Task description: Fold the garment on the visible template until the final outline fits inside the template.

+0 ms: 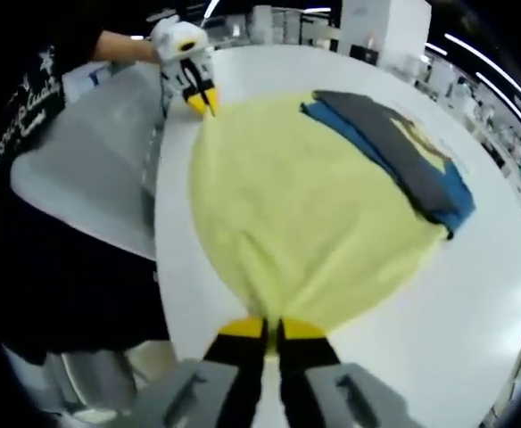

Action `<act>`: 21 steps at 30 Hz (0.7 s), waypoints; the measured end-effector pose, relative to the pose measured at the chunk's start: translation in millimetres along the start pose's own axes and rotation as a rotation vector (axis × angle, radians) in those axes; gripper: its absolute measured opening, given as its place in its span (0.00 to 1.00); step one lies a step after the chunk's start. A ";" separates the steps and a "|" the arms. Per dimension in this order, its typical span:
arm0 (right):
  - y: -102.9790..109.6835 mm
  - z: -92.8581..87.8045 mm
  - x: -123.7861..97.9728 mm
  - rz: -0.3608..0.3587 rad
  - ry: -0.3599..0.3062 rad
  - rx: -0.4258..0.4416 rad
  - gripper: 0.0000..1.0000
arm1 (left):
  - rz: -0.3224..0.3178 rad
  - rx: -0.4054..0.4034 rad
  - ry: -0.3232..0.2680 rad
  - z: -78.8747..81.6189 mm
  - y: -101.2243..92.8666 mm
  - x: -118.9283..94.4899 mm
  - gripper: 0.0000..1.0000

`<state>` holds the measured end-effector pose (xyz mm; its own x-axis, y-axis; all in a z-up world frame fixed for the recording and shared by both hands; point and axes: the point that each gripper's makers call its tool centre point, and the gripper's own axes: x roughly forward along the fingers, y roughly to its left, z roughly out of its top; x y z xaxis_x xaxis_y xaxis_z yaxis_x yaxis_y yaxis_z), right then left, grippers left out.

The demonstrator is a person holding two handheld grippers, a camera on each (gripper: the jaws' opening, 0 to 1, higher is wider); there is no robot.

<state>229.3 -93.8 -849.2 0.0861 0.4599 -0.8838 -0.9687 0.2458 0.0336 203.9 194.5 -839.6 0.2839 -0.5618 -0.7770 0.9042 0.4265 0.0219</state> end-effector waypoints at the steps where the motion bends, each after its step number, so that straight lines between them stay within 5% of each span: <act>1: 2.6 -1.0 -0.5 0.004 0.000 0.002 0.00 | -0.010 -0.010 -0.001 -1.0 -3.3 -0.2 0.00; 4: 12.8 -3.8 -3.0 0.009 0.002 0.000 0.00 | -0.045 -0.088 -0.024 -3.8 -16.5 -2.2 0.00; 21: 56.3 -12.2 -9.6 0.068 0.013 0.011 0.00 | -0.092 -0.170 -0.006 -16.1 -50.2 -13.0 0.00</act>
<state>171.1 -94.8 -844.5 0.0172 0.4652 -0.8851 -0.9696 0.2238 0.0987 149.7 191.8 -840.7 0.2045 -0.6082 -0.7670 0.8596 0.4863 -0.1565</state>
